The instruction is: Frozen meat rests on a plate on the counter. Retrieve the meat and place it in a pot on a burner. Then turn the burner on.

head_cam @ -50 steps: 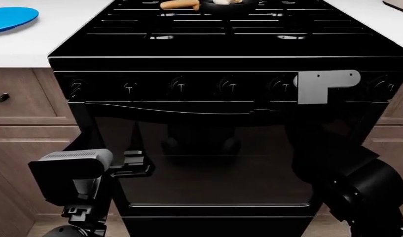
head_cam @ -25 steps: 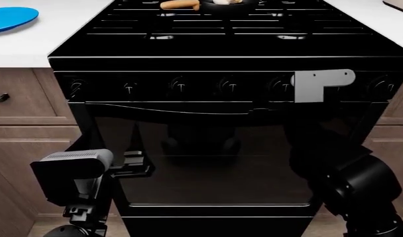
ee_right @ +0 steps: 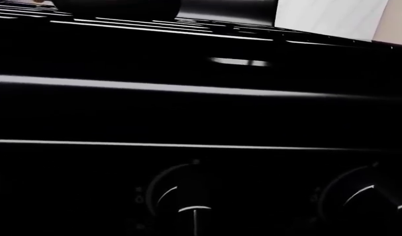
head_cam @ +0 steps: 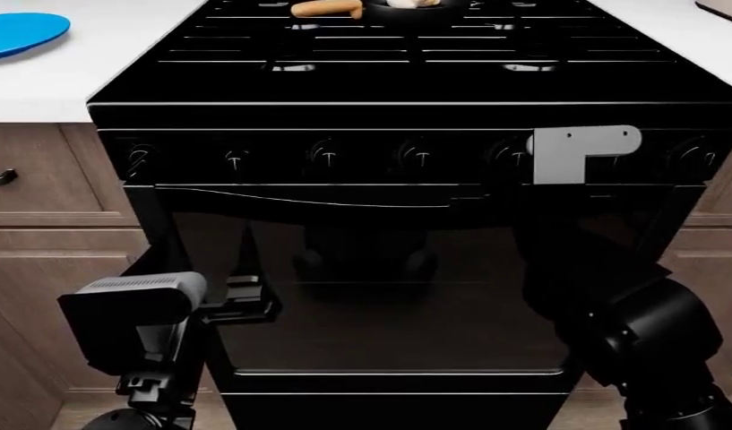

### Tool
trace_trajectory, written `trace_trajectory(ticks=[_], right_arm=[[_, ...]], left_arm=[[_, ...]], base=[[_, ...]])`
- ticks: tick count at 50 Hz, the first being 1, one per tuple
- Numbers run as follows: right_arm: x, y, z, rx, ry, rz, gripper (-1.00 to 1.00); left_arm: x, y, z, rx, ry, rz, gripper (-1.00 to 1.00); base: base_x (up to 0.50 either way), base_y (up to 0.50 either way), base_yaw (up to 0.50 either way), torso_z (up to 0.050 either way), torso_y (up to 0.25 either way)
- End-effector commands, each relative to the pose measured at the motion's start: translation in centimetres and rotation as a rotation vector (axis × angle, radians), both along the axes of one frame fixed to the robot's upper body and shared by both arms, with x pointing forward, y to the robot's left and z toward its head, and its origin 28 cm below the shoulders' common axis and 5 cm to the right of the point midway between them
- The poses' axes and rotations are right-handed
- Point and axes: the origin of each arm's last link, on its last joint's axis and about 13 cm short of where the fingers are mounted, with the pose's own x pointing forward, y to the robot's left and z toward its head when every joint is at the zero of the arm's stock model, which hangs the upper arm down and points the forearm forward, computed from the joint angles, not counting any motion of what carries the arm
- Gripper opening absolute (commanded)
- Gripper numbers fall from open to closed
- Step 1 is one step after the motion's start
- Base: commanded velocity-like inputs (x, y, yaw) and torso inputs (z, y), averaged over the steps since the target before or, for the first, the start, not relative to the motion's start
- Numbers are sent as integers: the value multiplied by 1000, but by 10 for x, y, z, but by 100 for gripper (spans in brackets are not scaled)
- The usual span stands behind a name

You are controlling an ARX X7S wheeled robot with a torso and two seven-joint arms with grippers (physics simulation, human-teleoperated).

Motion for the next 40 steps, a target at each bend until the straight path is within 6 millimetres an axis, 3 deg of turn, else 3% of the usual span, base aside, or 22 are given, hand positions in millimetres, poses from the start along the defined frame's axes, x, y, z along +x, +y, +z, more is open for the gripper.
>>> trace_trajectory(ticks=[1,10,26,40], right_arm=[[0,-1,1,-9,-6,-13,-100],[0,-1,2,-25,-9,-9,-100],[-2,-4,1,-259,-53,14,-100],[-1,-7,3,-335,-61,20,-100]], left_arm=[[-1,0,0,-2,1,0,100],[0,0,0,-4,1,1,100],[-1,1,0,-8,-1,4,100],[-1,1,1,-10,-2,5,100]], base=[[0,0,0,0,0],[-1,0,0,0,0],[-2,0,-1,0,1],[-2,0,-1,0,2]])
